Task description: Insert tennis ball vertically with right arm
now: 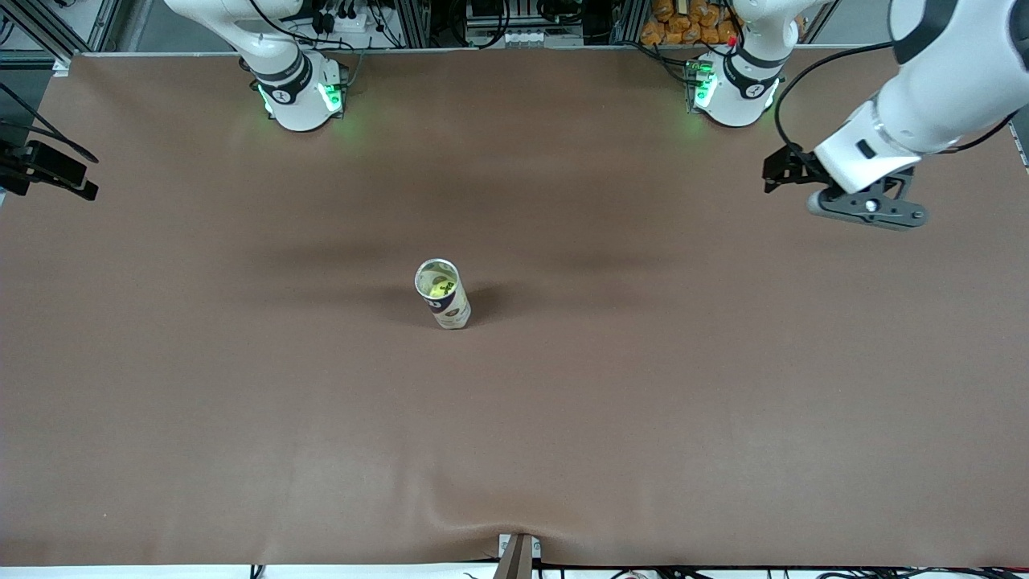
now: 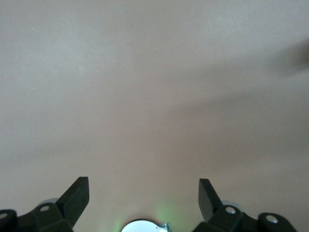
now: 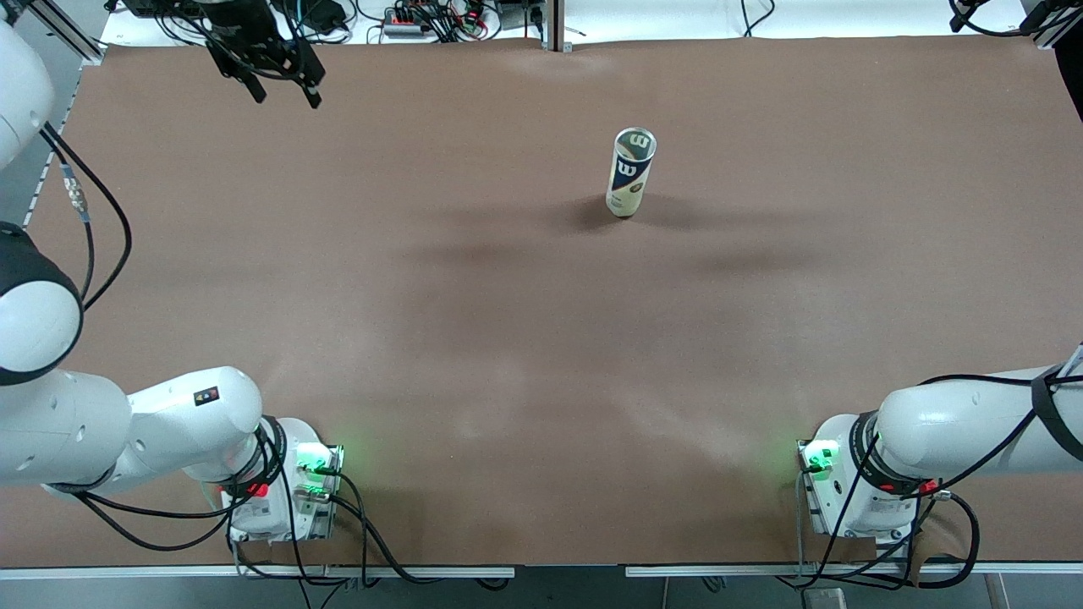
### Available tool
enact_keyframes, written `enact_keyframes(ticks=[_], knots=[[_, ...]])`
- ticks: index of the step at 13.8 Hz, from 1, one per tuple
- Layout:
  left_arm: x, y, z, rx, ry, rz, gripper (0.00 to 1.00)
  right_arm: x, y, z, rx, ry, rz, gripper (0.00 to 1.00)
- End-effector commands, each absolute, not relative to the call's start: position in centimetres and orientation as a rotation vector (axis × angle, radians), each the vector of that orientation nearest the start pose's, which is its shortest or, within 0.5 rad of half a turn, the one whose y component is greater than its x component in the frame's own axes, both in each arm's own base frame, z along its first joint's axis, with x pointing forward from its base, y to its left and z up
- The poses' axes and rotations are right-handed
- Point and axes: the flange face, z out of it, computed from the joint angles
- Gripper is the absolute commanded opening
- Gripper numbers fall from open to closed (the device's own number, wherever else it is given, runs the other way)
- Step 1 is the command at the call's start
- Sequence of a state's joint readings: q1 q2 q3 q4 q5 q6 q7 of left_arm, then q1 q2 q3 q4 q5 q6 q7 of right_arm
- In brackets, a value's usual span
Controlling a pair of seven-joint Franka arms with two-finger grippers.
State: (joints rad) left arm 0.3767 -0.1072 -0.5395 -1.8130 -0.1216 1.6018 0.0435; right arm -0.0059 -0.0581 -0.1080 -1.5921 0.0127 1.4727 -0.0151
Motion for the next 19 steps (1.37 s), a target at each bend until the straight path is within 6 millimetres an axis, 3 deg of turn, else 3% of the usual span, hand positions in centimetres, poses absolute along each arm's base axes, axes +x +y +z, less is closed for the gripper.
enact_keyframes(ticks=[1,3,5,8,10,12,16,19], knots=[[53.5,-8.3,57.9,-3.198,0.341,0.146,1.00,51.9,-6.0,64.3,-3.118,0.156,0.083,1.00],[53.2,-6.2,58.4,-3.211,0.295,0.164,1.00,51.9,-5.9,64.3,-3.118,0.154,0.088,1.00],[52.1,-6.1,60.0,-3.218,0.165,0.155,1.00,51.9,-6.0,64.3,-3.118,0.156,0.085,1.00],[51.7,-6.2,63.2,-3.079,0.055,0.030,1.00,51.9,-6.0,64.3,-3.118,0.156,0.085,1.00],[51.7,-5.0,63.5,-3.076,-0.037,0.021,1.00,51.9,-6.0,64.3,-3.118,0.156,0.085,1.00],[52.3,-0.9,63.5,-3.095,-0.150,0.017,1.00,51.9,-6.0,64.3,-3.118,0.156,0.085,1.00],[52.5,0.7,64.2,-3.097,-0.189,-0.007,1.00,51.8,-6.0,64.3,-3.118,0.156,0.088,1.00],[52.3,0.4,64.4,-3.107,-0.173,-0.009,1.00,51.8,-6.0,64.3,-3.118,0.156,0.088,1.00]])
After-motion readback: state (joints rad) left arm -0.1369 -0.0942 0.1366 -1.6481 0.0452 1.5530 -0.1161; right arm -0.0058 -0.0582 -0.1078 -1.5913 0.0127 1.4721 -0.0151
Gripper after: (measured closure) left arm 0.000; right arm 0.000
